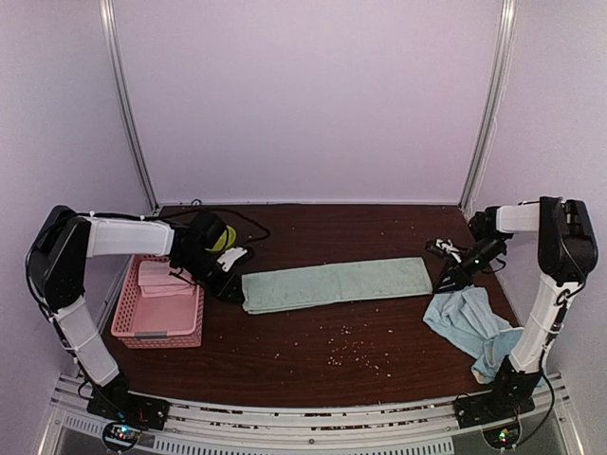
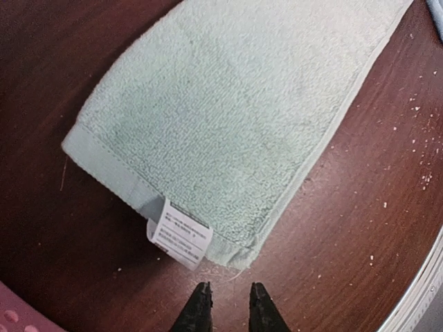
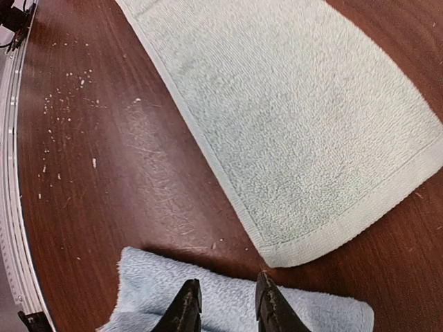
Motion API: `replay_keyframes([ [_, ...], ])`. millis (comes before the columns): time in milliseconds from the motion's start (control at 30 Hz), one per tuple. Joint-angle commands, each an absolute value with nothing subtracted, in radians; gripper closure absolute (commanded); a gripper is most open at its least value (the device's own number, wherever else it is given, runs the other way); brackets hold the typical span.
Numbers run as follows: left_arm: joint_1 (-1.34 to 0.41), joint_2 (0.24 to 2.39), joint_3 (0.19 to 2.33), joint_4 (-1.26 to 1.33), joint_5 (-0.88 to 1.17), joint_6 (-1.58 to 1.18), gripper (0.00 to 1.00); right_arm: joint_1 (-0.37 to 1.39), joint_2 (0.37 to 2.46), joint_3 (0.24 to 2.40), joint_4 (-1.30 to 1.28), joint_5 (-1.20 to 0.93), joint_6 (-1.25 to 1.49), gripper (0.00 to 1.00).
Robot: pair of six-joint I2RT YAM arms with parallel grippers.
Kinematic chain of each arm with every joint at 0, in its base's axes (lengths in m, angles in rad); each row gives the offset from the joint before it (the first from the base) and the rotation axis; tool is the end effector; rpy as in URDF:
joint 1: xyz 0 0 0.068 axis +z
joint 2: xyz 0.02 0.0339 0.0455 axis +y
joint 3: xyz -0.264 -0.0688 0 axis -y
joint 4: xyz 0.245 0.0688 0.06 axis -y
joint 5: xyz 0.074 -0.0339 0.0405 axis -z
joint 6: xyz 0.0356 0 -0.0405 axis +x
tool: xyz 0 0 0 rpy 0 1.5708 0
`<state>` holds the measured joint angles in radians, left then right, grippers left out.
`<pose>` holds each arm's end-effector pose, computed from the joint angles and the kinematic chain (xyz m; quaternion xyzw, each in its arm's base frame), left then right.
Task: Roll the towels
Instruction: Fold the towel at the center of the board, then adjust the towel at the center of the board.
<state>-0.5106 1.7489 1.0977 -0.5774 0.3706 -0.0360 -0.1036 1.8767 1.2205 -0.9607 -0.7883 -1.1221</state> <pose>0.2851 -0.1745 0.1716 0.2582 0.9340 -0.2200 0.1121 0.3265 -0.0086 0.1643 -0.4423 0.8103 0.3263 0.2034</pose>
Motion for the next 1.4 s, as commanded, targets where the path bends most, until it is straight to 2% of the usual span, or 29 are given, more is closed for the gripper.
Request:
replay_keyframes([
  [0, -0.514, 1.653, 1.13, -0.597, 0.377, -0.019, 0.81, -0.11, 1.73, 1.22, -0.95, -0.843, -1.027, 0.72],
  [133, -0.514, 1.685, 1.147, -0.56, 0.317, -0.075, 0.82, -0.111, 1.695, 1.206, -0.738, -0.83, -0.797, 0.72],
  [233, -0.523, 1.733, 1.135, -0.448, 0.373, -0.16, 0.87, -0.099, 1.727, 1.215, -0.617, -0.803, -0.643, 0.71],
  [400, -0.58, 1.842, 1.204, -0.366, 0.342, -0.239, 0.93, -0.027, 1.863, 1.3, -0.597, -0.725, -0.509, 0.77],
  [600, -0.593, 1.91, 1.192, -0.336, 0.29, -0.3, 1.0, 0.05, 1.958, 1.348, -0.558, -0.588, -0.422, 0.81],
  [833, -0.597, 1.889, 1.11, -0.328, 0.267, -0.344, 1.0, 0.057, 2.059, 1.428, -0.538, -0.443, -0.312, 0.81],
  [1100, -0.605, 1.86, 1.036, -0.333, 0.257, -0.38, 1.0, 0.082, 2.113, 1.472, -0.554, -0.402, -0.296, 0.81],
  [1267, -0.611, 1.794, 1.099, -0.409, 0.24, -0.393, 1.0, 0.096, 2.111, 1.546, -0.6, -0.367, -0.272, 0.82],
  [1367, -0.609, 1.748, 1.173, -0.455, 0.167, -0.4, 0.93, 0.091, 2.015, 1.583, -0.617, -0.434, -0.259, 0.81],
])
